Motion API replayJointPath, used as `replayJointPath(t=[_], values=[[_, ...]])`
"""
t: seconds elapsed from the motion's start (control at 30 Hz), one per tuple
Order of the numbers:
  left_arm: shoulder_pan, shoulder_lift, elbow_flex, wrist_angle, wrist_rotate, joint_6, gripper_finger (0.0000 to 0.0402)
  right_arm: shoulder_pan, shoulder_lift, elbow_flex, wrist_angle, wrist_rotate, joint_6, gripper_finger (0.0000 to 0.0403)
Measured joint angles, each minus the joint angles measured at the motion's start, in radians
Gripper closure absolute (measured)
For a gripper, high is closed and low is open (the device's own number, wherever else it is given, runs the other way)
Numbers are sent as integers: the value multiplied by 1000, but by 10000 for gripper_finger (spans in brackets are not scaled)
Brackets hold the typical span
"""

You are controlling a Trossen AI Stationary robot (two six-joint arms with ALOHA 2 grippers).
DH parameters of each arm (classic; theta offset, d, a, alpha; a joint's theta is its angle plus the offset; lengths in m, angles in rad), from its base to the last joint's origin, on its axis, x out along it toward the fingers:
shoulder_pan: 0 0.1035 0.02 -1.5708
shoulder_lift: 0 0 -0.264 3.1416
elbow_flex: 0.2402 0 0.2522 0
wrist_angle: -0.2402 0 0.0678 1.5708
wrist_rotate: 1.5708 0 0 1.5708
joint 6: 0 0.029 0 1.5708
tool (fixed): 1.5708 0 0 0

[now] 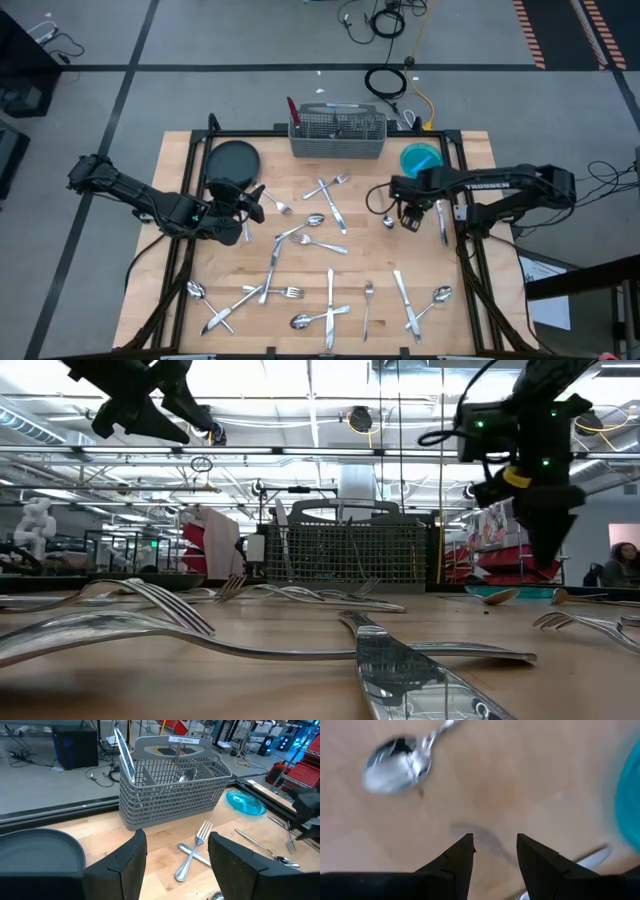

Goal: Sort silverware
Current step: Put the fork into the silverware organizer

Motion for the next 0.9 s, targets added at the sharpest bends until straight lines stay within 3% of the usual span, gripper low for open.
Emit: replayJointPath(t=[0.67, 0.77, 0.9], values=[[0, 0, 0, 1, 4, 47, 189, 0, 6, 2, -78, 8, 143, 261], [0, 0, 0, 1, 4, 50, 189, 0, 23, 2, -77, 9, 228, 261], [0, 0, 0, 2, 7, 46, 189, 0, 34, 2, -82, 57, 471, 261]])
